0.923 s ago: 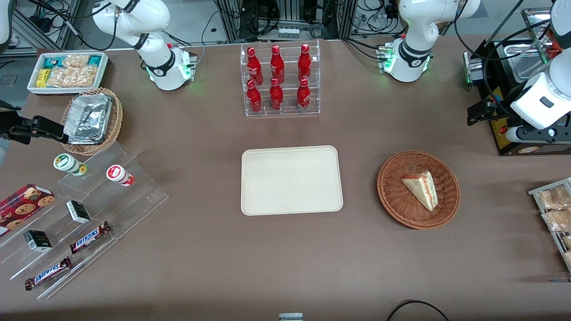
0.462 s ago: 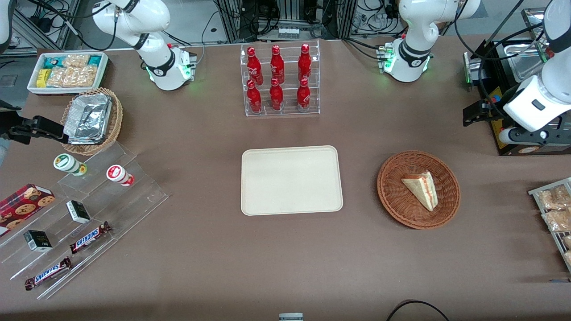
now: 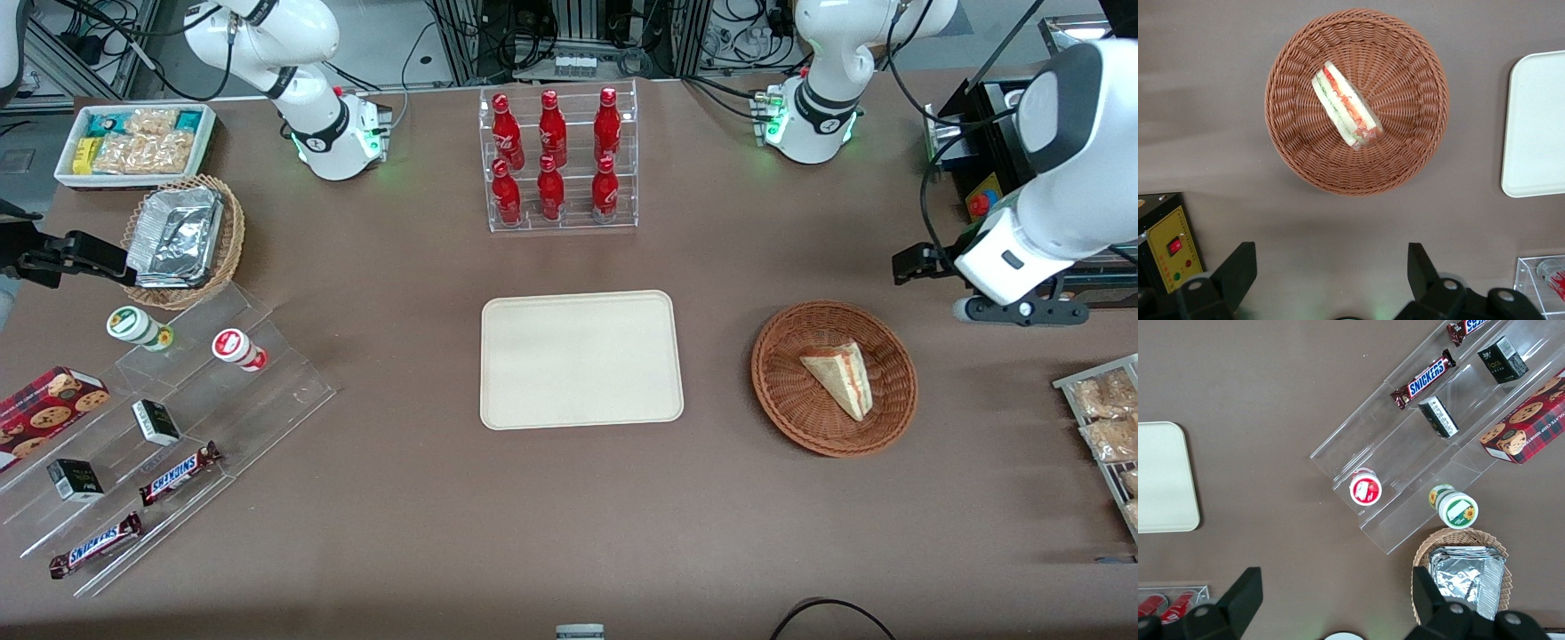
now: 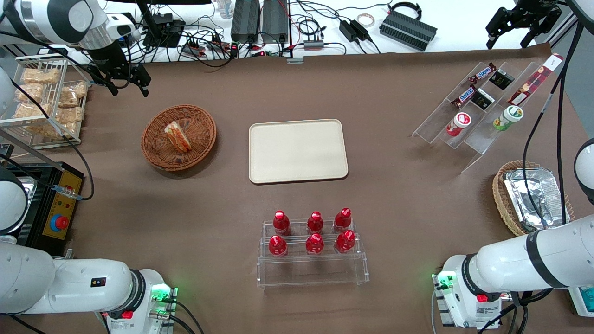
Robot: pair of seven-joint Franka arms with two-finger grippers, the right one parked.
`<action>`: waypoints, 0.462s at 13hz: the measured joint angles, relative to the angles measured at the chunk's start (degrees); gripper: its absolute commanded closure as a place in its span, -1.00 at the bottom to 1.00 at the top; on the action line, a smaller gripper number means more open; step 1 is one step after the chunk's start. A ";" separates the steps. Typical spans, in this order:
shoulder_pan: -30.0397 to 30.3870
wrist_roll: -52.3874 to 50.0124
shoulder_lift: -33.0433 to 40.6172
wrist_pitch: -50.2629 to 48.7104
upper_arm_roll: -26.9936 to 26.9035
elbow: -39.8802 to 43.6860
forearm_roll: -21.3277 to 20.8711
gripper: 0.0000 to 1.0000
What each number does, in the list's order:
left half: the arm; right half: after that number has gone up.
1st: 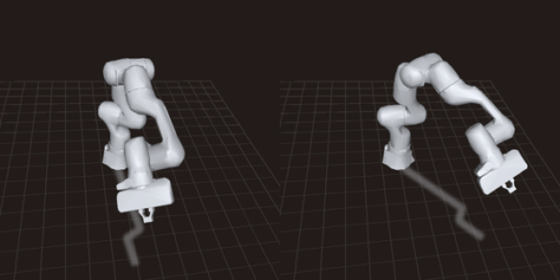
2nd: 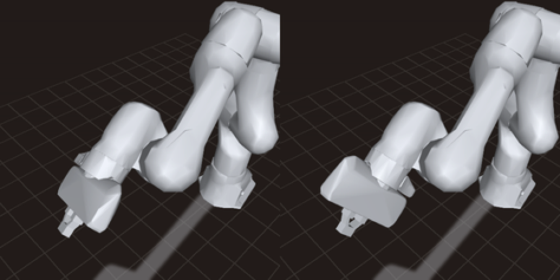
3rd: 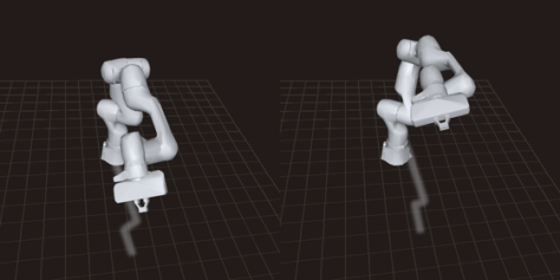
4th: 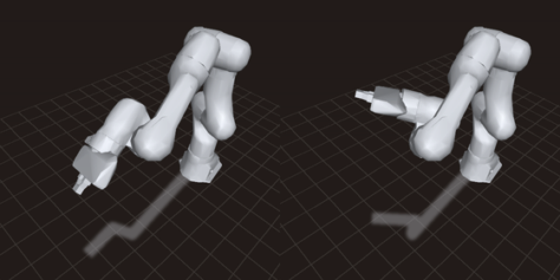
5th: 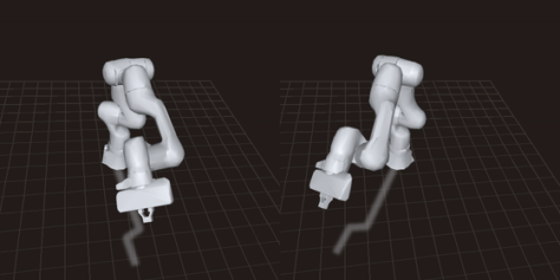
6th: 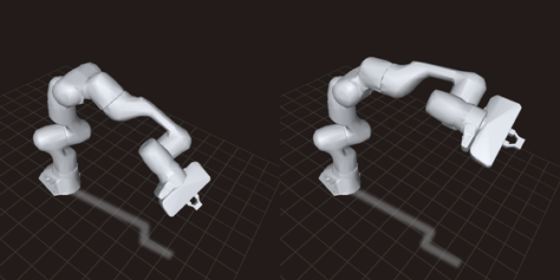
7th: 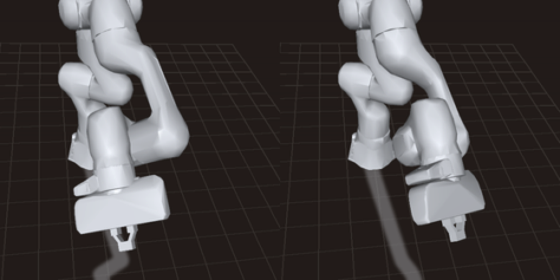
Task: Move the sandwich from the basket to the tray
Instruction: 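Move the left gripper out from rest toward the wicker basket, then lower the open left gripper over the wrapped sandwich in the basket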
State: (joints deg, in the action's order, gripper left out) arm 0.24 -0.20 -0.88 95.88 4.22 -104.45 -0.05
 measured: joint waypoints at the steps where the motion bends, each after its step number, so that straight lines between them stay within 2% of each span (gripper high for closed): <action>1: 0.08 0.00 0.04 0.30 0.00 -0.44 0.00 -1.00; 6: 0.17 0.02 0.31 6.29 -0.02 -3.86 -0.15 -1.00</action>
State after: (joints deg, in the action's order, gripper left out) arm 0.41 -0.18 -0.58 102.17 4.20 -108.31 -0.20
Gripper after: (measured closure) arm 0.000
